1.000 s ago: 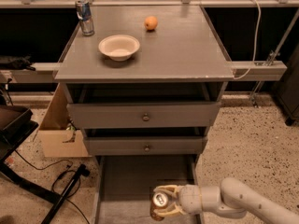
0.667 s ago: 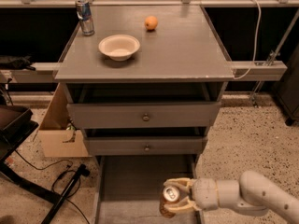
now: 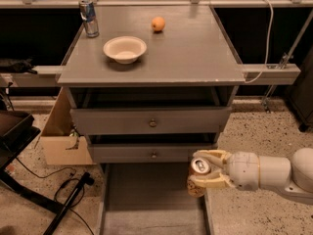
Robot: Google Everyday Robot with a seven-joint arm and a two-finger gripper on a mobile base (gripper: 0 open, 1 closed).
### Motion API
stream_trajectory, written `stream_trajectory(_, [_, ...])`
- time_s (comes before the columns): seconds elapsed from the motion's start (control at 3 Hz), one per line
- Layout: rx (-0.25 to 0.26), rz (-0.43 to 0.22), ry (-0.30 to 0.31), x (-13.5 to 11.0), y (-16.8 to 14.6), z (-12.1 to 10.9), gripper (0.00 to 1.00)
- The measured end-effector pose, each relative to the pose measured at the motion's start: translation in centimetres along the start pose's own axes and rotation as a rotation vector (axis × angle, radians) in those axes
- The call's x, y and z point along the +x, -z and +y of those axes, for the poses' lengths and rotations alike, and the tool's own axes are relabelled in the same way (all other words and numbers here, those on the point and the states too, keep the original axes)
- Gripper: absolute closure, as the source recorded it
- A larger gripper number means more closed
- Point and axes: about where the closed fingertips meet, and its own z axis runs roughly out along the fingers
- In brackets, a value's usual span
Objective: Pick orange can from bottom drawer and place on counter
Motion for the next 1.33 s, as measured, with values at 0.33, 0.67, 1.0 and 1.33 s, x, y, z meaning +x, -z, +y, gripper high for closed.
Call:
stream_trajectory(0.33, [0.000, 0.000, 0.000, 0.0, 0.0, 0.0, 1.00])
stream_trajectory(0.67, [0.046, -0.005, 0.042, -2.5, 1.8, 0.0, 1.00])
stream_trajectory(1.0, [0.159, -0.038, 0.061, -8.1, 6.1, -1.7, 1.00])
stream_trajectory(1.33, [0.277, -0.090, 0.049, -14.7, 11.1, -5.5, 1.00])
